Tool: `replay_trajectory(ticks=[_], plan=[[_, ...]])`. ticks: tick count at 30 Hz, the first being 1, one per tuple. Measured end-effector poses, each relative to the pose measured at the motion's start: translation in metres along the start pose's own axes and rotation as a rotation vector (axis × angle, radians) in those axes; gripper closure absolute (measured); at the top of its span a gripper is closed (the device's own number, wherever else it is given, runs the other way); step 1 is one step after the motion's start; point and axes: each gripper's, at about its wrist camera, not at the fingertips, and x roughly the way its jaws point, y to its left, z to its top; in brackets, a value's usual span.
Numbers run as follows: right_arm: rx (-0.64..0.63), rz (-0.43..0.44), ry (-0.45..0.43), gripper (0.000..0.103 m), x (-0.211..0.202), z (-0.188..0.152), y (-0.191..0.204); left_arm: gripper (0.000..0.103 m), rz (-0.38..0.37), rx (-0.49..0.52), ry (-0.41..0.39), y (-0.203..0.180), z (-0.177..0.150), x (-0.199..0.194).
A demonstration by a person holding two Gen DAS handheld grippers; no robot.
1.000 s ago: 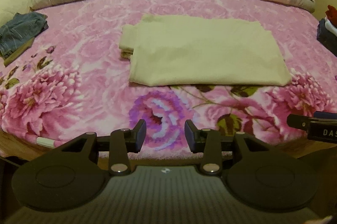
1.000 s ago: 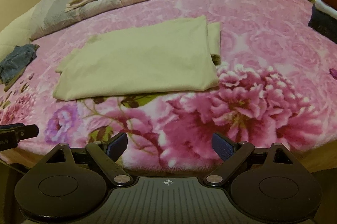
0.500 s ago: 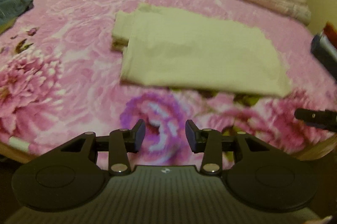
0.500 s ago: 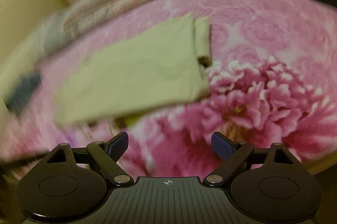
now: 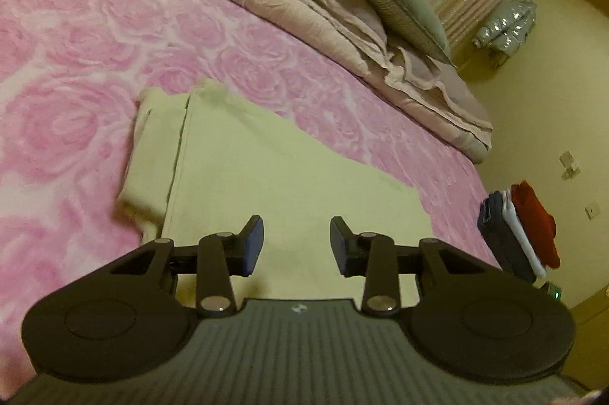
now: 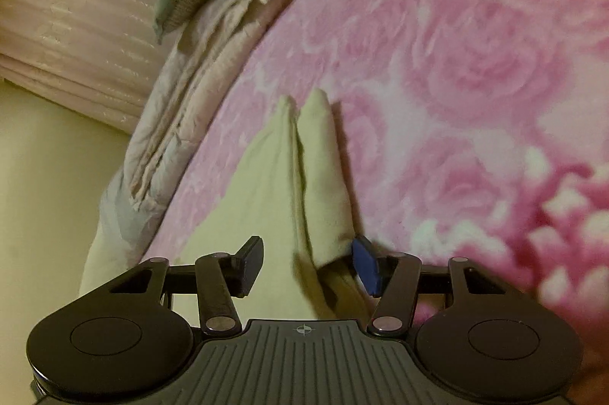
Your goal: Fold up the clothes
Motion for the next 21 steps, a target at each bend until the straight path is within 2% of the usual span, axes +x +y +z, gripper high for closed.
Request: replay_trajectory(ticks=[5, 7, 8, 13, 15, 17, 19, 21], plan=[[-0.019, 0.038, -0.018, 0.047, 0.0, 0.003, -0.01, 0.071, -0.003, -0.053, 0.025, 0.024, 0.007, 0.033], [-0.033, 0.021, -0.03, 0.047, -0.005, 0.009, -0.013, 0.073, 0.016, -0.061, 0.037, 0.033, 0.005, 0.042], [-0.033, 0.028, -0.024, 0.047, -0.004, 0.01, -0.015, 0.077, 0.02, -0.064, 0.039, 0.036, 0.004, 0.045], [-0.07, 0.077, 0.076, 0.047, 0.019, 0.008, -0.011, 0.077, 0.012, -0.087, 0.032, 0.046, 0.002, 0.051], [-0.063, 0.083, 0.088, 0.047, 0.026, 0.006, -0.01, 0.077, 0.005, -0.102, 0.033, 0.047, 0.002, 0.05], [-0.055, 0.089, 0.101, 0.053, 0.032, 0.005, -0.008, 0.077, -0.002, -0.12, 0.036, 0.049, 0.003, 0.048], [-0.018, 0.072, 0.109, 0.073, 0.037, 0.006, -0.013, 0.077, -0.008, -0.144, 0.038, 0.051, 0.005, 0.045], [0.019, 0.064, 0.111, 0.077, 0.038, 0.008, -0.017, 0.077, -0.015, -0.168, 0.036, 0.053, 0.008, 0.041]])
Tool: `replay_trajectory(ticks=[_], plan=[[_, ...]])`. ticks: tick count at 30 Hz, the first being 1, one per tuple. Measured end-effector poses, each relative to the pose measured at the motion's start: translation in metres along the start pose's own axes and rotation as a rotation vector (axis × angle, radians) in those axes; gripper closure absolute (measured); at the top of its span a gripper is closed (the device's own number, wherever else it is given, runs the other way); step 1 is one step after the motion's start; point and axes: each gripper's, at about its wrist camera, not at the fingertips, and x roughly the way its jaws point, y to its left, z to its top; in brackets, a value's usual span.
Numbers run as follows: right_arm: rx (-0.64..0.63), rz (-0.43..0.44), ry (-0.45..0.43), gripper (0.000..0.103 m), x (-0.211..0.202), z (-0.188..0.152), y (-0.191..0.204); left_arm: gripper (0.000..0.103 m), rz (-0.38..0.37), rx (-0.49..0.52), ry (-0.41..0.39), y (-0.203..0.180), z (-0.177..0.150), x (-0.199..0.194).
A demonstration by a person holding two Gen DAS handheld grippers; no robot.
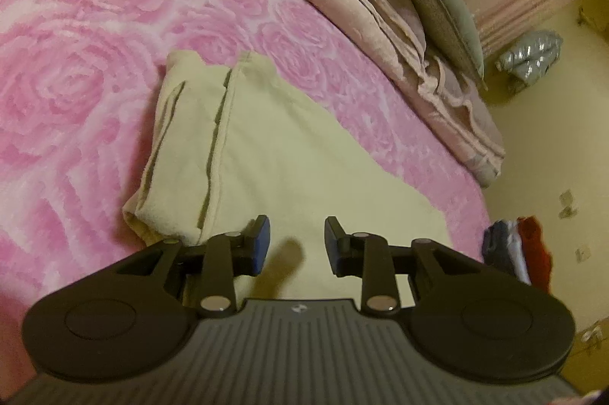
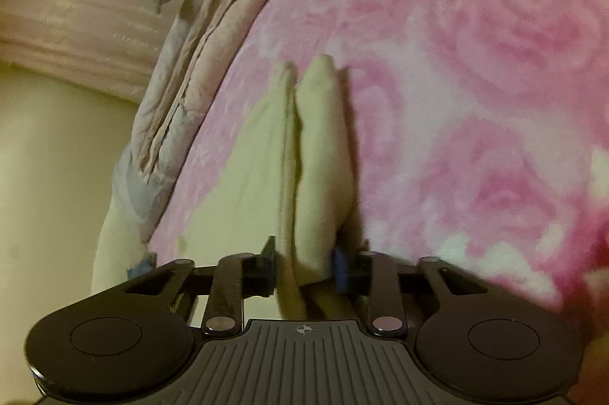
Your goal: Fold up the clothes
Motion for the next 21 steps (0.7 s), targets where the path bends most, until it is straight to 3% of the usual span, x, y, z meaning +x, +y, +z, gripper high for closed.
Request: replay_trajectory(ticks=[2, 4, 7, 10, 15, 18, 20, 21], plan=[[-0.001, -0.047, 0.004, 0.08, 0.0, 0.001, 0.006, 0.077, -0.006, -0.021, -0.002, 0.001, 0.002, -0.004], [-0.035, -0.148, 0.007, 0.083, 0.001, 0.002, 0.025, 0.077, -0.012, -0.028, -0.013, 0.002, 0.004, -0.011], [-0.268, -0.393, -0.014, 0.084, 0.009, -0.006, 0.084, 0.077, -0.034, -0.047, -0.048, 0.007, 0.006, -0.028], [-0.596, -0.559, -0.076, 0.084, 0.028, -0.04, 0.159, 0.077, -0.048, -0.067, -0.092, 0.016, 0.006, -0.05], [-1.059, -0.644, -0.114, 0.084, 0.086, -0.132, 0.244, 0.076, -0.053, -0.111, -0.136, 0.038, 0.007, -0.081], [-1.222, -0.655, -0.047, 0.084, 0.135, -0.189, 0.247, 0.076, -0.042, -0.136, -0.136, 0.051, 0.002, -0.09], [-1.283, -0.645, 0.03, 0.065, 0.162, -0.217, 0.243, 0.076, -0.035, -0.155, -0.131, 0.058, 0.0, -0.096], [-1.293, -0.633, 0.079, 0.047, 0.172, -0.226, 0.238, 0.076, -0.034, -0.159, -0.125, 0.06, -0.002, -0.098]])
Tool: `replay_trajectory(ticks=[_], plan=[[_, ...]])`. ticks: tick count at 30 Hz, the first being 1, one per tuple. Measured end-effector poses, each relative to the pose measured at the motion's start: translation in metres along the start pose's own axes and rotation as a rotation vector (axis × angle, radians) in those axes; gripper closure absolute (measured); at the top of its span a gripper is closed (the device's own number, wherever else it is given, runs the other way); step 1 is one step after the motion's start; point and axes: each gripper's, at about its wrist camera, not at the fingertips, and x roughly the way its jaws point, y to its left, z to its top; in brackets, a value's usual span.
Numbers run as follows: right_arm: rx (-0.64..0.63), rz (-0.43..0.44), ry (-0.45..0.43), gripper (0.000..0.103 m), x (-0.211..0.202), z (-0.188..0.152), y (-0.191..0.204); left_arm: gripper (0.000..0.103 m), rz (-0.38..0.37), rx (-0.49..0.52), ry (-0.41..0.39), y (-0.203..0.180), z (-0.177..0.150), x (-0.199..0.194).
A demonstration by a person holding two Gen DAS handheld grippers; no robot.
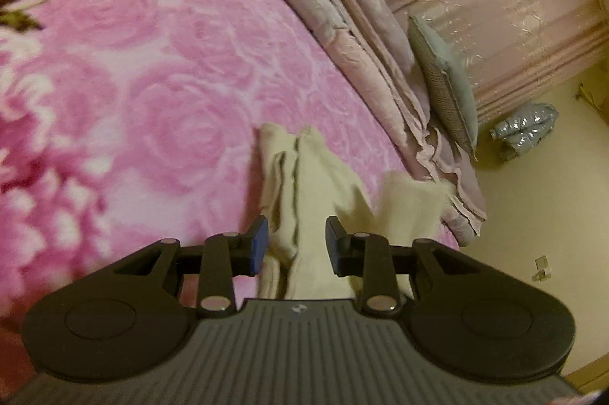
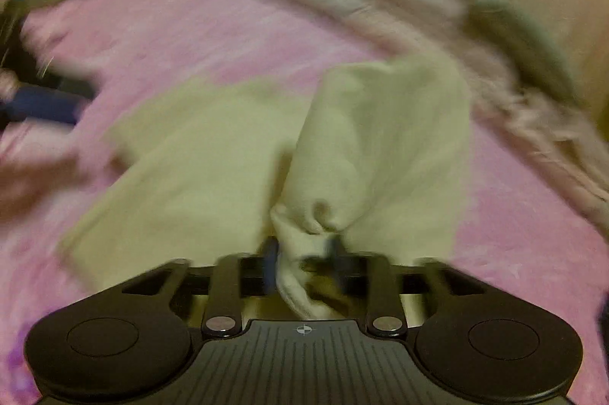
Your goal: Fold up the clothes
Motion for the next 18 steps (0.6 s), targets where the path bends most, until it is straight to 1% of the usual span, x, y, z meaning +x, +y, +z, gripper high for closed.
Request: replay_trajectory(ticks=[1, 2, 3, 4, 6, 8, 10, 11, 12, 13, 14, 15, 16, 18], plan=[[-0.007, 0.016, -0.011, 0.037, -0.003, -0.003, 0.005, 0.076, -0.001, 0.002, 0.006, 0.001, -0.002, -0.002], [-0.014, 0.031, -0.022, 0.035, -0.006, -0.005, 0.009, 0.075, -0.004, 0.006, 0.011, 0.001, -0.004, -0.004], [-0.007, 0.049, -0.031, 0.034, -0.012, -0.007, 0.007, 0.075, -0.01, 0.01, 0.017, 0.0, -0.006, -0.005], [0.024, 0.091, -0.041, 0.035, -0.02, -0.008, -0.002, 0.075, -0.021, 0.013, 0.024, -0.001, -0.008, -0.005], [0.101, 0.16, -0.071, 0.035, -0.037, -0.007, -0.025, 0.074, -0.055, 0.025, 0.043, -0.01, -0.012, -0.001], [0.181, 0.2, -0.128, 0.035, -0.061, -0.007, -0.054, 0.072, -0.102, 0.035, 0.069, -0.021, -0.016, 0.008], [0.302, 0.2, -0.156, 0.035, -0.072, -0.01, -0.092, 0.069, -0.144, 0.041, 0.104, -0.033, -0.02, 0.025], [0.371, 0.184, -0.156, 0.035, -0.075, -0.017, -0.111, 0.068, -0.157, 0.043, 0.127, -0.038, -0.021, 0.035], [0.43, 0.163, -0.149, 0.035, -0.075, -0.022, -0.128, 0.066, -0.165, 0.043, 0.152, -0.042, -0.023, 0.046], [0.494, 0.139, -0.121, 0.036, -0.067, -0.029, -0.148, 0.065, -0.176, 0.043, 0.179, -0.045, -0.025, 0.059], [0.543, 0.135, -0.092, 0.037, -0.058, -0.035, -0.16, 0.064, -0.179, 0.043, 0.205, -0.048, -0.026, 0.071], [0.593, 0.133, -0.063, 0.041, -0.048, -0.042, -0.172, 0.064, -0.17, 0.046, 0.227, -0.051, -0.027, 0.084], [0.651, 0.155, -0.033, 0.044, -0.036, -0.048, -0.181, 0.064, -0.165, 0.058, 0.238, -0.053, -0.027, 0.093], [0.767, 0.207, 0.014, 0.047, -0.017, -0.063, -0.197, 0.063, -0.139, 0.095, 0.254, -0.058, -0.025, 0.11]])
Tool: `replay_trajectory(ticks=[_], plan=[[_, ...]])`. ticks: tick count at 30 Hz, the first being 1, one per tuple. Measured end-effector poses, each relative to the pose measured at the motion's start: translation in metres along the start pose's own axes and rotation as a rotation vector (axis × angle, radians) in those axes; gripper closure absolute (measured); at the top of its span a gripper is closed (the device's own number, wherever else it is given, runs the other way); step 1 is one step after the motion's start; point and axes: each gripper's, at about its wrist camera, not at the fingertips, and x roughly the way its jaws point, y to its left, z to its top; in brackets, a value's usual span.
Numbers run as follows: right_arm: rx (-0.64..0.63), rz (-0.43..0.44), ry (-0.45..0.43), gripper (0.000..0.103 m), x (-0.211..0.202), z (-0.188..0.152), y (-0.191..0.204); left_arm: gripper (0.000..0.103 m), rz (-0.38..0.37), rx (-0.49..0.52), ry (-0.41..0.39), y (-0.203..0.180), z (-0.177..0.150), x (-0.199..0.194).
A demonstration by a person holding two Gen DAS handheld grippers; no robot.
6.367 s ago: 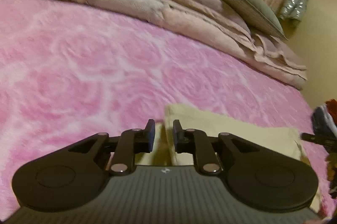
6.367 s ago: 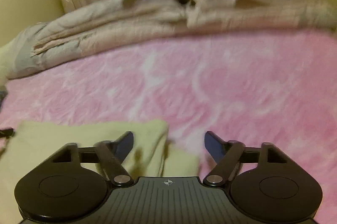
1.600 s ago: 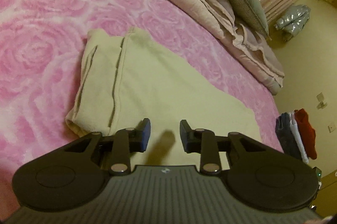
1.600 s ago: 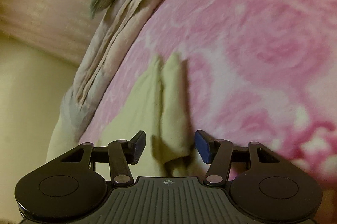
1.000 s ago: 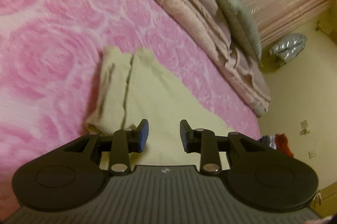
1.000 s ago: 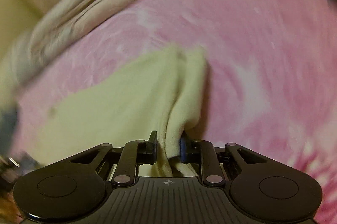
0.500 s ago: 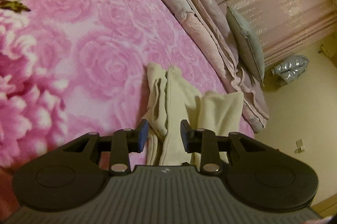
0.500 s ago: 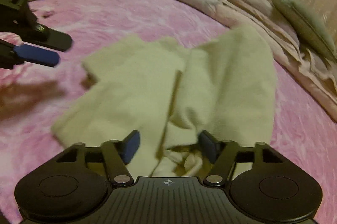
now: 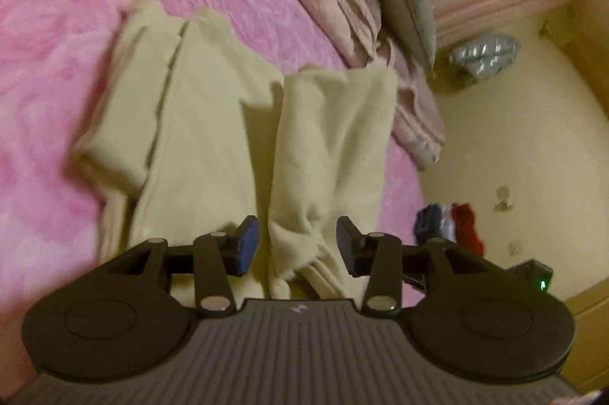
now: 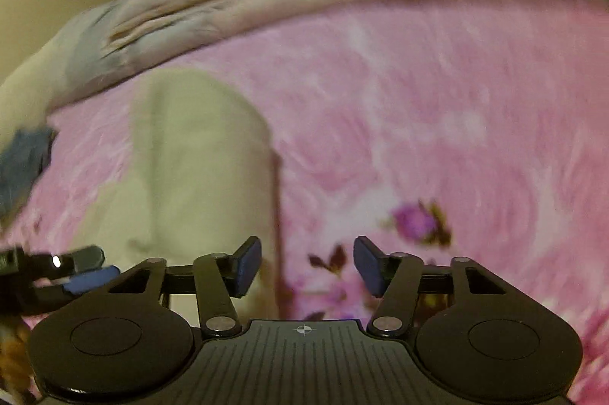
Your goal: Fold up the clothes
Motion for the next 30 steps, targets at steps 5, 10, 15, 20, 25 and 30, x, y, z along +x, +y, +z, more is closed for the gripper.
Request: replay_trajectory(ticks=[5, 10, 15, 20, 25, 30], plan=[[0.186, 0.078, 0.053, 0.06, 0.019, -0.002, -0.034, 0.062, 0.003, 0.068, 0.057, -0.004, 0.013, 0.028], [0.18, 0.105, 0.05, 0.06, 0.025, 0.008, -0.028, 0.062, -0.044, 0.058, 0.067, -0.004, 0.016, 0.042], [0.117, 0.073, 0.064, 0.061, 0.034, 0.009, -0.014, 0.088, -0.051, 0.094, 0.063, -0.011, 0.012, 0.045], [0.044, 0.09, 0.08, 0.078, 0.04, 0.017, 0.013, 0.09, -0.077, 0.153, -0.029, -0.024, 0.023, 0.01], [-0.077, 0.083, 0.058, 0.078, 0.042, 0.025, 0.055, 0.09, 0.012, 0.279, -0.151, -0.044, 0.038, -0.047], [-0.274, 0.045, 0.007, 0.077, 0.049, 0.019, 0.102, 0.09, 0.18, 0.155, -0.147, 0.015, 0.039, -0.05]])
